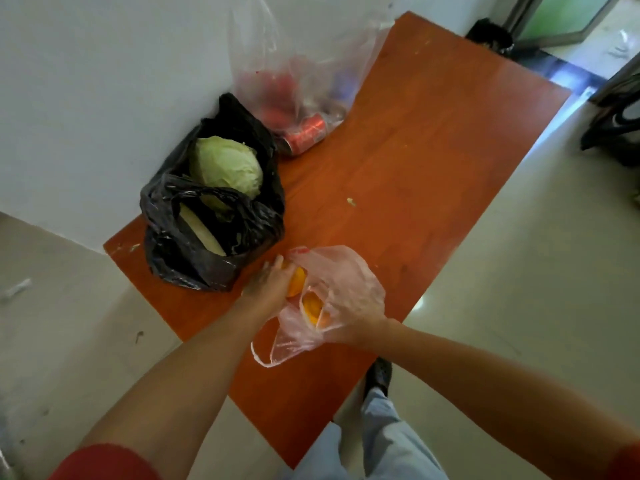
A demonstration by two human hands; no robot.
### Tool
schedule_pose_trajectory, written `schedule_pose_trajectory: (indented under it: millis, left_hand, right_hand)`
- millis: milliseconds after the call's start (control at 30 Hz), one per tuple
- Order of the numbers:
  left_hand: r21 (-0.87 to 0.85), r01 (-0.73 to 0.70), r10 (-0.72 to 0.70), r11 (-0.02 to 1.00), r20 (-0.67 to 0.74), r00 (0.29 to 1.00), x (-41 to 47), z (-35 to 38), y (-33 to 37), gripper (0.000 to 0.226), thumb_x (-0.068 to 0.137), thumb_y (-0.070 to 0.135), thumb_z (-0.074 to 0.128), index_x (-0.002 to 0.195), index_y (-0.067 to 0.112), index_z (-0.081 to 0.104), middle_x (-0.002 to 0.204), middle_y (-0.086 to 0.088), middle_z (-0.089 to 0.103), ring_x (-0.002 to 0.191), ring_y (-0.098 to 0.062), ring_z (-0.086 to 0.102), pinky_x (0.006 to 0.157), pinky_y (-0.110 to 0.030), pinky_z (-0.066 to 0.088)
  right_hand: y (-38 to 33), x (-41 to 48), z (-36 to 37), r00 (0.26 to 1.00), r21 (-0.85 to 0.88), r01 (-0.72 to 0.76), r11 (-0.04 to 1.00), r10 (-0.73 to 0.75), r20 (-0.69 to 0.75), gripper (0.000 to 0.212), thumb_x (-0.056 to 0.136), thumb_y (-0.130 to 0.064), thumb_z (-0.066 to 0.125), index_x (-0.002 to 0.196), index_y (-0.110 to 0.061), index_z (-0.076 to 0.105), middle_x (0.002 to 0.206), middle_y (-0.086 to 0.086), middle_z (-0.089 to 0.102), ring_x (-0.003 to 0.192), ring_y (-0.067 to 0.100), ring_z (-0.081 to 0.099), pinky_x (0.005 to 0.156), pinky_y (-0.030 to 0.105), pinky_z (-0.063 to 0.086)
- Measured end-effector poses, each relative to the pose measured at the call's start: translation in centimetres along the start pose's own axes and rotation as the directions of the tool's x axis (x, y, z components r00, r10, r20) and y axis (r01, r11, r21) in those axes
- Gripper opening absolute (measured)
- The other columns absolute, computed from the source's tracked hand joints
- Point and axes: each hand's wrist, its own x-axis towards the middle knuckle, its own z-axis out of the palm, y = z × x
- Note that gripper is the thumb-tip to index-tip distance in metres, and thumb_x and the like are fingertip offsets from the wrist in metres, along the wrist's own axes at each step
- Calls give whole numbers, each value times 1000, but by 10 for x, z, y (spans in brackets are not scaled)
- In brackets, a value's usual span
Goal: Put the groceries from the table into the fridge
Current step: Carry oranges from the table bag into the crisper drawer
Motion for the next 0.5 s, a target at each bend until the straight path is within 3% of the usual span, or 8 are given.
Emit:
schedule_pose_trajectory:
  millis: [67,133,200,267,333,400,500]
  left_hand:
    - [30,-18,18,999,3,1000,1,2,2,73,83,15,69,143,22,27,145,-13,30,128,-36,40,98,-43,43]
    - [61,-9,9,998,-4,1000,2,3,5,77,85,17,67,146,22,20,146,-14,29,127,-37,41,98,-44,42]
    - [104,3,-3,995,0,1000,3,1,8,77,87,15,63,148,22,16,150,-15,25,130,-37,38,102,-44,38]
    - [123,-9,9,992,8,1000,2,-4,12,72,85,17,65,145,23,24,152,-13,22,134,-36,33,108,-46,32]
    - [96,-33,34,995,-8,999,2,-6,15,71,80,26,71,140,23,31,151,-11,23,135,-34,30,110,-47,29]
    - [33,-55,56,998,-24,998,1,-7,18,83,74,38,76,142,24,31,153,-7,19,137,-31,26,112,-48,26]
    - [-114,-105,96,988,-78,992,-4,-10,27,89,70,49,77,142,24,33,158,-1,10,142,-28,19,115,-48,23]
  right_hand:
    - [5,-3,-7,965,-50,72,996,-83,-250,68,81,-30,70,140,-23,38,135,2,49,128,24,44,103,44,36]
    - [16,-6,-20,897,69,149,986,-106,-430,60,69,-35,77,123,-25,52,118,-1,58,106,19,55,89,38,44]
    - [29,-2,-39,863,206,141,968,-18,-505,53,72,-39,77,117,-21,56,117,-7,57,102,10,51,87,29,42]
    - [49,8,-58,818,295,85,952,103,-565,55,75,-44,75,120,-21,53,127,-7,53,106,14,53,84,31,45]
    - [75,21,-73,801,234,-63,970,189,-568,57,76,-48,71,121,-20,51,134,1,51,106,26,58,81,39,50]
    - [102,33,-78,831,163,-212,964,266,-489,60,73,-50,69,124,-22,52,136,2,48,109,28,58,84,43,51]
    - [133,45,-73,861,152,-273,950,312,-402,69,69,-59,69,128,-26,53,135,4,46,115,27,54,90,44,50]
